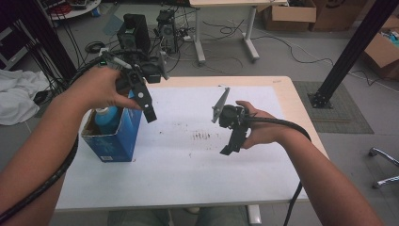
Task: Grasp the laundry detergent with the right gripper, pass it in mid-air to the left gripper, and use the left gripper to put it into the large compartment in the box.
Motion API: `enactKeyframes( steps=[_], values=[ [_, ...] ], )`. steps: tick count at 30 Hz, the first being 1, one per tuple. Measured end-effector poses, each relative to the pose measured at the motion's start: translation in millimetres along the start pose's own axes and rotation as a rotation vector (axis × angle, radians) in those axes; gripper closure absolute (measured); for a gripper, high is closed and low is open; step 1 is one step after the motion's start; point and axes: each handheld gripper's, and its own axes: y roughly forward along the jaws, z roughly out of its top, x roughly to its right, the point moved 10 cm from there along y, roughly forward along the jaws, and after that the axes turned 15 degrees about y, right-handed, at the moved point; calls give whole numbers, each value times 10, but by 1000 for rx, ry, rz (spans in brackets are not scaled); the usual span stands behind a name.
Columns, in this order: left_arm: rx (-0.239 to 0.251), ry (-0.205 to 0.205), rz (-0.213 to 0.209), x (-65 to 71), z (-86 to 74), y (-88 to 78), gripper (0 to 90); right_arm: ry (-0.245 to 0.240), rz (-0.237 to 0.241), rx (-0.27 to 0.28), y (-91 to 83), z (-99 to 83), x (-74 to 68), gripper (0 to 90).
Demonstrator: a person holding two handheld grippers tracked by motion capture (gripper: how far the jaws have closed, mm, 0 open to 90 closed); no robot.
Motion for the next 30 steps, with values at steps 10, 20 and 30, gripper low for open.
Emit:
enactKeyframes(
  steps=[10,20,30],
  values=[
    [3,198,-86,163,42,174,1,-10,-9,-8,-73,53,55,0],
    [-7,260,-94,202,111,214,1,4,-25,-10,-143,25,109,0],
    [-28,281,-96,215,144,282,1,4,-24,-23,-109,4,123,0]
  ],
)
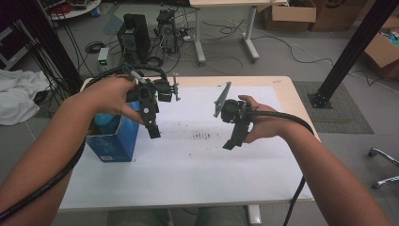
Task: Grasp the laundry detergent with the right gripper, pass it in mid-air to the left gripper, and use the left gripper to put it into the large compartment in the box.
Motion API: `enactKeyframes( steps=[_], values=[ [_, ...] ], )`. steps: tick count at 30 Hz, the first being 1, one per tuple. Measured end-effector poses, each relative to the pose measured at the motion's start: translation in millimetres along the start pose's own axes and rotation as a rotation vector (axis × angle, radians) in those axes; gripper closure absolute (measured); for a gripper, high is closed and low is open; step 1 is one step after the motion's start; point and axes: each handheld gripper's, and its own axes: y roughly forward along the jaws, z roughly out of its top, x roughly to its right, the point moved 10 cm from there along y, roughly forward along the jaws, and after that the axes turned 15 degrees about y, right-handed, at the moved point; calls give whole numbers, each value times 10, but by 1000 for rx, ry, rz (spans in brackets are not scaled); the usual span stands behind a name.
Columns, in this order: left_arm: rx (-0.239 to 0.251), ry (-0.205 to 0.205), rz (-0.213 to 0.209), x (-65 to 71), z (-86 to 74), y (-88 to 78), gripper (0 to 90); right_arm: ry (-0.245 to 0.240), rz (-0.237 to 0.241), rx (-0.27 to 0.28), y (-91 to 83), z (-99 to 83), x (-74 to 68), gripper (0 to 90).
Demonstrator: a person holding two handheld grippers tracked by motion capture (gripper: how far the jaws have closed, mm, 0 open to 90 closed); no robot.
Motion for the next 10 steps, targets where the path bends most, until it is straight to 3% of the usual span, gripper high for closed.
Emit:
enactKeyframes(
  steps=[10],
  values=[
    [-4,-2,-5,-24,1,25,1,5,3,-1,12,-14,14,0]
  ],
)
